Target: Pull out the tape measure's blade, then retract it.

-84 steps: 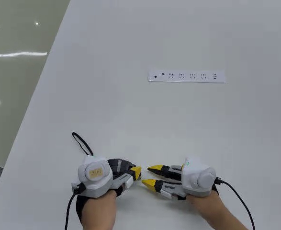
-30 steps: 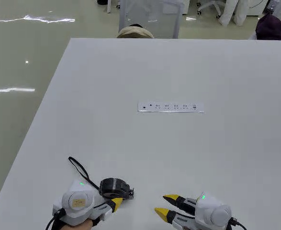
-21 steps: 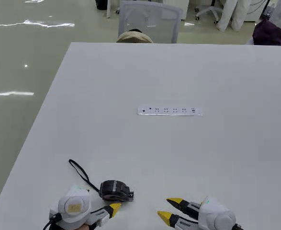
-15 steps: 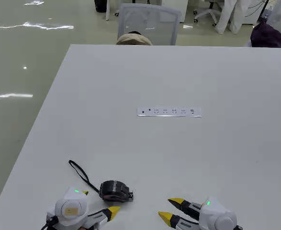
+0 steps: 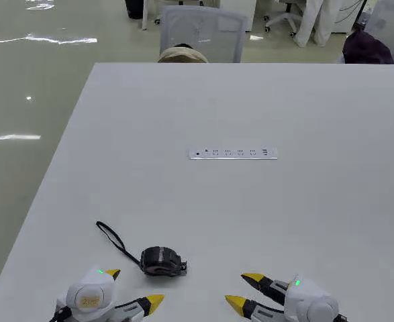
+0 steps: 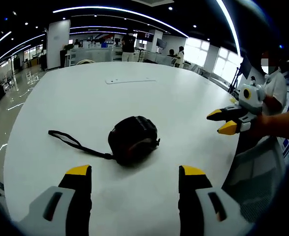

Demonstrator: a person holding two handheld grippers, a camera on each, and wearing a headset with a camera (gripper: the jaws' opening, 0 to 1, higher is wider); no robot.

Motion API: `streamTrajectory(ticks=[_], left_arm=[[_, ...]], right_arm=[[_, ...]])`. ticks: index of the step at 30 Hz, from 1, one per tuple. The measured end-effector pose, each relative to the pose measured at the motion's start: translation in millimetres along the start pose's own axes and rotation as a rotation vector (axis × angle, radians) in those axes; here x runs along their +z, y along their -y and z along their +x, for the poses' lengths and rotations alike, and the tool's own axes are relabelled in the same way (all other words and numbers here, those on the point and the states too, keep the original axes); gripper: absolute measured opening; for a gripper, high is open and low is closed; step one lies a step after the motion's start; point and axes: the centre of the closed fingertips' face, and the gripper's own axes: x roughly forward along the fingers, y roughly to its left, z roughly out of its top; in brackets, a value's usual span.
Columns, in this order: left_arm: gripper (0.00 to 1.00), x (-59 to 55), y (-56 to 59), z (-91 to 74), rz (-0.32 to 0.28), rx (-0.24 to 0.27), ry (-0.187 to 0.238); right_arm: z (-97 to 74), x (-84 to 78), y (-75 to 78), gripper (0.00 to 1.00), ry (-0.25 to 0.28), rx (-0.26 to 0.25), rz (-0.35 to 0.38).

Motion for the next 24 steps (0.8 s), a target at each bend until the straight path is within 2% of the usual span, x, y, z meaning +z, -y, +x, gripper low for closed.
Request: streamTrajectory(ticks=[13, 17, 24], left_arm=[[0.74, -1.7, -6.0, -25.9, -0.002, 0.002, 0.023], [0.75, -4.7, -10.2, -32.1, -0.021, 0.01, 0.032], [0.76, -11.2, -4.2, -38.9, -0.004, 0.002, 0.028]], right_arm=[[-21.5, 0.5, 1.7, 0.38, -0.009, -0.02, -0.036], [-27.6, 1.1, 1.3, 0.39, -0.005, -0.027, -0.039], [-37.2, 5.3, 2.0, 0.4, 0.007, -0.038, -0.046]])
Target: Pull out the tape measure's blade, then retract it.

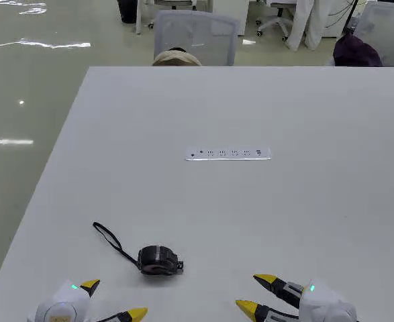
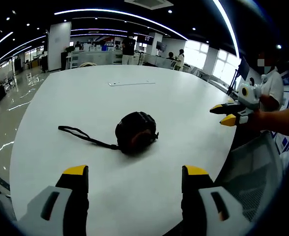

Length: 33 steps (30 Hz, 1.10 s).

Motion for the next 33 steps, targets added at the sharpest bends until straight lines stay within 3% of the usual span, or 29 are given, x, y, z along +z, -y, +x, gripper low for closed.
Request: streamTrajectory(ticks=[15, 33], left_arm=[[0.78, -16.2, -5.8, -19.8, -0.024, 0.011, 0.008], [0.78, -18.4, -2.1, -35.9, -0.047, 0.021, 0.06]], right_arm=[[-21.1, -4.8, 0.2, 0.45, 0.006, -0.03, 0.01], [-47.1, -10.7, 2.9, 0.49, 0.028, -0.059, 0.006]])
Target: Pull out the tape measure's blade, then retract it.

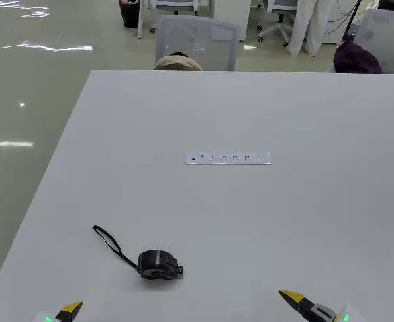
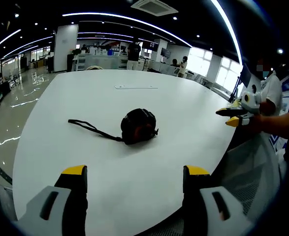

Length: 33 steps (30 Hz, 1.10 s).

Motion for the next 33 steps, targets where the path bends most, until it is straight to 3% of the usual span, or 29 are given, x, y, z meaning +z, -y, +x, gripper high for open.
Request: streamTrajectory(ticks=[4, 14, 33], left_arm=[[0.8, -6.7, 0.0, -2.4, -0.012, 0.0, 0.002], [0.8, -10.4, 4.2, -11.0, -0.014, -0.005, 0.012], [0.8, -21.8, 9.1, -9.4, -0.01, -0.006, -0.012]], right_arm=[[-5.4, -2.3, 0.4, 0.5, 0.0, -0.008, 0.001], [-14.9, -15.1, -4.1, 0.51, -0.037, -0.019, -0.018], [-24.7, -24.8, -4.8, 0.53, -0.046, -0.038, 0.009]])
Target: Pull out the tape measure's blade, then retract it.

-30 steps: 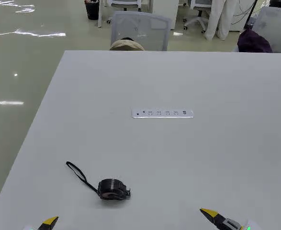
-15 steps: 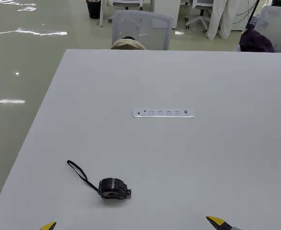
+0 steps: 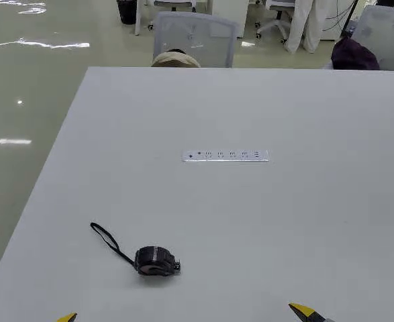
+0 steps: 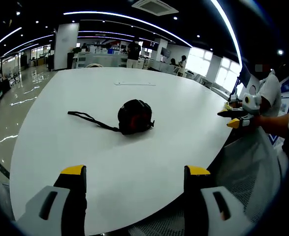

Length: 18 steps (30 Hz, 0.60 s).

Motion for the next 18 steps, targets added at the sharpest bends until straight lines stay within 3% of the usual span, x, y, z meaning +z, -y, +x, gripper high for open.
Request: streamTrajectory(ticks=[18], left_arm=[[0.79, -2.0, -0.8, -1.7, 0.001, 0.009, -0.005]], right_arm=[[-3.3, -4.3, 0.3, 0.53, -0.003, -0.002, -0.002]])
